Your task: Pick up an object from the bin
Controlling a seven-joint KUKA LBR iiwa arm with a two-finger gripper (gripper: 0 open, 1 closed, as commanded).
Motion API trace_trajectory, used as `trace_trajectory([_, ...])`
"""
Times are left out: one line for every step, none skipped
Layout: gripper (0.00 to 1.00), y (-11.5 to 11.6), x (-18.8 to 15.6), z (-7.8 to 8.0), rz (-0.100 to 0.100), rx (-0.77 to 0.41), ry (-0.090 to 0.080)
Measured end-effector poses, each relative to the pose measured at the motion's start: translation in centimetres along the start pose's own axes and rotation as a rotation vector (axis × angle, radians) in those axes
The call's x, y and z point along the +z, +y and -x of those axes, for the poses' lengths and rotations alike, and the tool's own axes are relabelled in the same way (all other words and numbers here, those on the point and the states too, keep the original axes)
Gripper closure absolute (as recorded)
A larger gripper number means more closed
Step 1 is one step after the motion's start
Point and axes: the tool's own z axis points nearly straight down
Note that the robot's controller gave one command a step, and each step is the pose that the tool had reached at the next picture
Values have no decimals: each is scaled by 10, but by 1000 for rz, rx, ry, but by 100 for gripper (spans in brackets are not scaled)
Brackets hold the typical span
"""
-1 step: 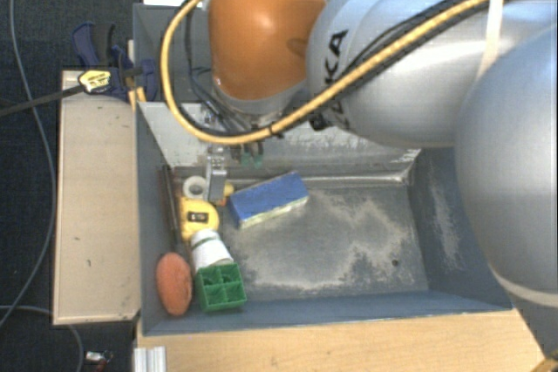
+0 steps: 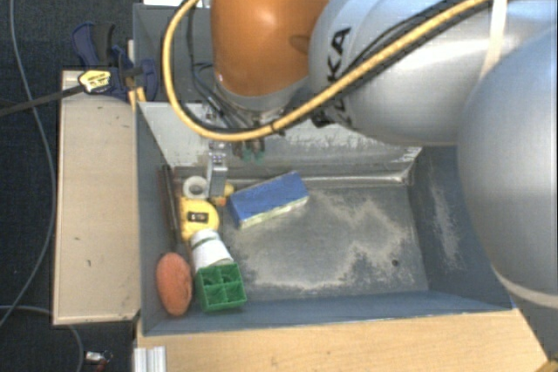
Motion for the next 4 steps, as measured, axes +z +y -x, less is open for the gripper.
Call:
trace_trajectory([0, -77, 69, 0, 1, -119, -2])
trace_trajectory([0, -127, 81, -13, 5, -161, -11])
trace_trajectory([0, -133, 135, -2, 0, -94, 3])
trace_trajectory([0, -123, 165, 2, 5, -235, -15])
